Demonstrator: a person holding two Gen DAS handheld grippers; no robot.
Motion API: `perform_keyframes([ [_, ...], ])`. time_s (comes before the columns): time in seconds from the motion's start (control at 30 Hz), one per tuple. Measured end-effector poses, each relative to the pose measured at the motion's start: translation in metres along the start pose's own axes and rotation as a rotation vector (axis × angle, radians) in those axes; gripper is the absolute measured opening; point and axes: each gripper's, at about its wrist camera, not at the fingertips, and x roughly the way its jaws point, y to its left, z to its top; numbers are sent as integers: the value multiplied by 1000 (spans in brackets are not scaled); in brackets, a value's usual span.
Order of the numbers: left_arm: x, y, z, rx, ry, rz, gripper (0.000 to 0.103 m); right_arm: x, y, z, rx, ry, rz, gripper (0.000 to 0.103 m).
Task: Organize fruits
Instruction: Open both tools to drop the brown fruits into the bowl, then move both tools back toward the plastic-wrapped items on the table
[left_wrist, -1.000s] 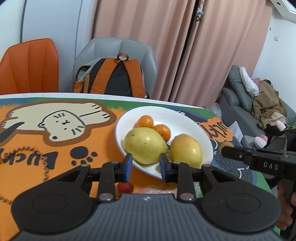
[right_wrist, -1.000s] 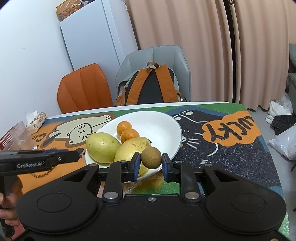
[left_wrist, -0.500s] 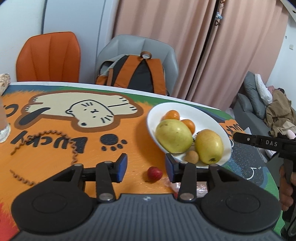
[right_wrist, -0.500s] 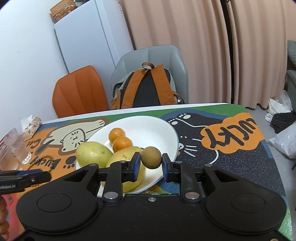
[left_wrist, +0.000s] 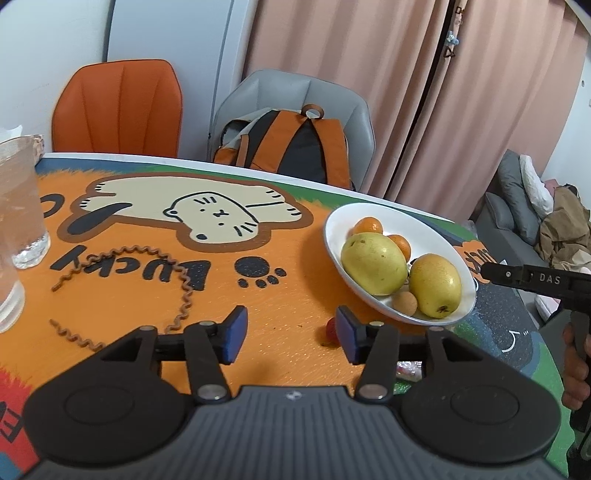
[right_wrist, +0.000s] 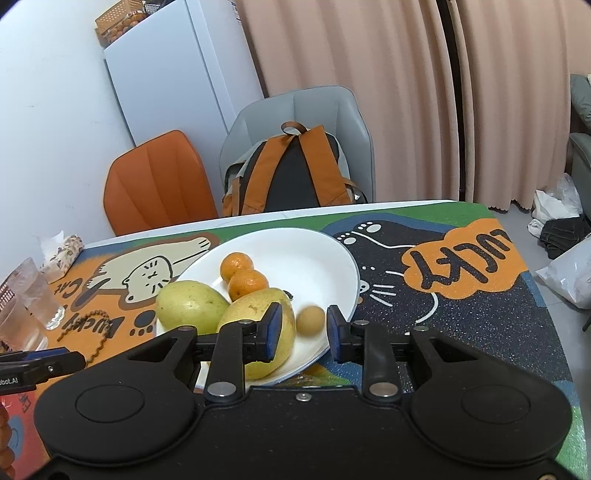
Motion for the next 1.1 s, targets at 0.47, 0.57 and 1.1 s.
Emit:
perform_keyframes([
  [0.47,-18,11,-5,-10,-5,-1,73,-32,18,-16,-24,13,11,28],
  [0.57,-22,14,-5,-15,-3,5,75,-39,23,-18,-29,15,11,30],
  [1.1,-53,20,-14,-18,-2,29,87,-79,36,-32,-40,-3,13,79],
])
